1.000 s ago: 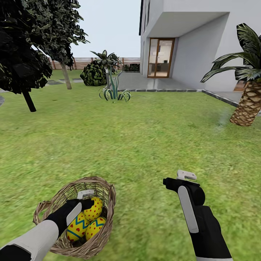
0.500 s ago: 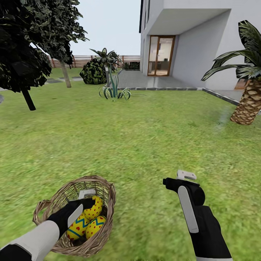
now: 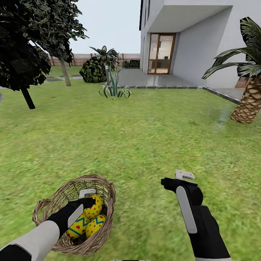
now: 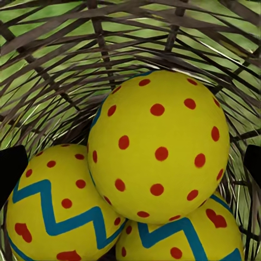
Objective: Take the three Easter eggs out of the wicker basket on the lawn in the garden, then place them on the lawn next to a single tree (choose any tree) so that all three eggs are next to the same tree and none are left in the basket.
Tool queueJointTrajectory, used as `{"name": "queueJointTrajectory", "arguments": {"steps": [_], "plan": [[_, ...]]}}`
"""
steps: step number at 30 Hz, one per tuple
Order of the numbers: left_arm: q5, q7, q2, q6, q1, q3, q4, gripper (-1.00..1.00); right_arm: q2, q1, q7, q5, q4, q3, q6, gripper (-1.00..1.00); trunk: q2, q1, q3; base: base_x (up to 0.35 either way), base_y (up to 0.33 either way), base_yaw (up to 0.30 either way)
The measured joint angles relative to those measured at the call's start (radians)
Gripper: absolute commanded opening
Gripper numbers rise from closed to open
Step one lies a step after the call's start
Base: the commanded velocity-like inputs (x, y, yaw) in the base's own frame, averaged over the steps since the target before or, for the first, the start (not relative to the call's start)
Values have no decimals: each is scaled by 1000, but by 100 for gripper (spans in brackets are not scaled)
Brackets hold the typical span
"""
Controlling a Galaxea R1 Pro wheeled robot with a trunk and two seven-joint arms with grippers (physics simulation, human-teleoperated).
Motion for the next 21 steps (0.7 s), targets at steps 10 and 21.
{"name": "queueJointTrajectory", "arguments": {"steps": [10,21], "plan": [[1,-1,1,-44,0,-1,2,100,0,0,0,0,1,3,0,100,-1,3,-23,0,0,0],[1,-2,0,-59,3,-1,2,100,0,0,0,0,3,3,0,100,-2,3,-27,0,0,0]]}}
